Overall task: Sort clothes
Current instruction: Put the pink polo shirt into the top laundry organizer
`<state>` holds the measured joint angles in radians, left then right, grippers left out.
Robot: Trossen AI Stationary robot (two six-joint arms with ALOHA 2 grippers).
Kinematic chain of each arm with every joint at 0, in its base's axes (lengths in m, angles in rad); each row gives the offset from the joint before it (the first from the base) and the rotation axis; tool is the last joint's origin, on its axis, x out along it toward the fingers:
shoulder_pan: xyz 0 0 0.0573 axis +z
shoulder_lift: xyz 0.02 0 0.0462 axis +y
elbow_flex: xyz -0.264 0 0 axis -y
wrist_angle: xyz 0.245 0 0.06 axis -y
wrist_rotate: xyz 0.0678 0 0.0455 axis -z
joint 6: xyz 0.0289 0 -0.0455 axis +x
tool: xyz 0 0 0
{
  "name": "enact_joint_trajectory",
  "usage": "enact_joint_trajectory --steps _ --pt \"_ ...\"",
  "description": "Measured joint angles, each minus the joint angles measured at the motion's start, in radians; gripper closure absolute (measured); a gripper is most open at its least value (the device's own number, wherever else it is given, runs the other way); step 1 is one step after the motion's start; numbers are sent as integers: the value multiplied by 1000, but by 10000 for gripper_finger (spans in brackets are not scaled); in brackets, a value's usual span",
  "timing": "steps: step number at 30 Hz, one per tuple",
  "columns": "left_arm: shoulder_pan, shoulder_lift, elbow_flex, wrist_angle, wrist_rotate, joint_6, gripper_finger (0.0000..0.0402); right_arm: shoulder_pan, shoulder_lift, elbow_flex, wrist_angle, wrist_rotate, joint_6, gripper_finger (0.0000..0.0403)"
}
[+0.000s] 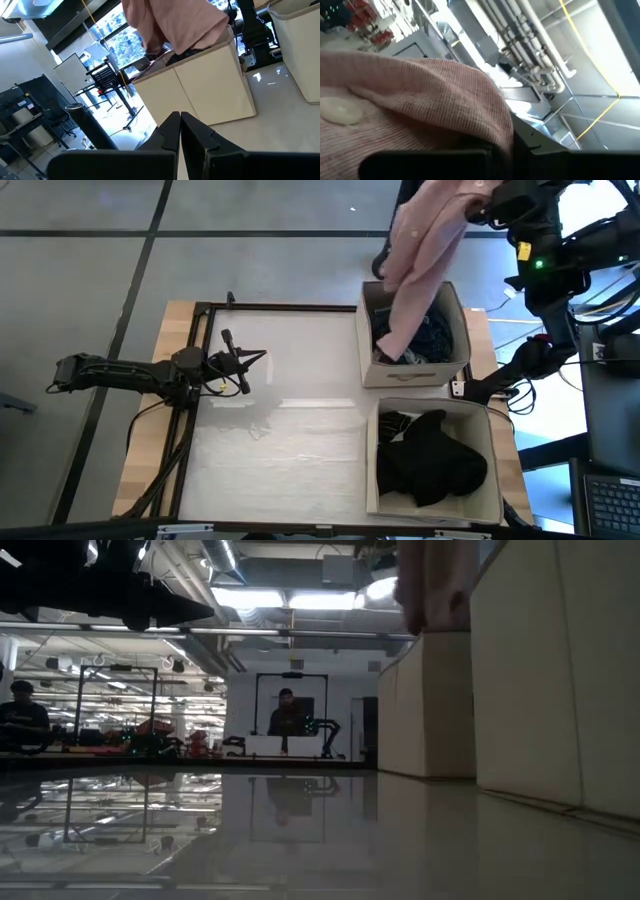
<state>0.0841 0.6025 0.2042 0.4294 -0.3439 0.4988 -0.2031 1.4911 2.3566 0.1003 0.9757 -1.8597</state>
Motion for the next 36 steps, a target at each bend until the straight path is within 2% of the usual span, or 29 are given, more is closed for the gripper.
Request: enact_joint_trajectory --steps 5,7,10,17,20,22,24,30,36 --pt "0 0 0 0 0 8 396 0 -2 0 -145 108 22 375" --pt "0 0 0 0 0 6 396 0 -1 -1 -275 137 102 375" --pt "0 0 0 1 0 2 396 0 0 -1 -531 135 321 375" --pt "0 0 0 1 0 -29 396 -37 5 -2 -1138 -5 879 375" --pt "0 0 0 1 0 -31 396 -73 13 -2 -1350 -118 1121 375" --pt "0 0 0 1 0 -31 396 -98 21 -14 -1460 -192 1225 375" --pt "0 0 0 1 0 -31 396 -113 25 -54 -1537 -231 1300 375" --pt "0 0 0 2 0 -31 396 -172 17 -266 -1623 -243 1404 375" --pt "0 0 0 1 0 -49 396 -319 -72 -567 -1530 -332 1467 375"
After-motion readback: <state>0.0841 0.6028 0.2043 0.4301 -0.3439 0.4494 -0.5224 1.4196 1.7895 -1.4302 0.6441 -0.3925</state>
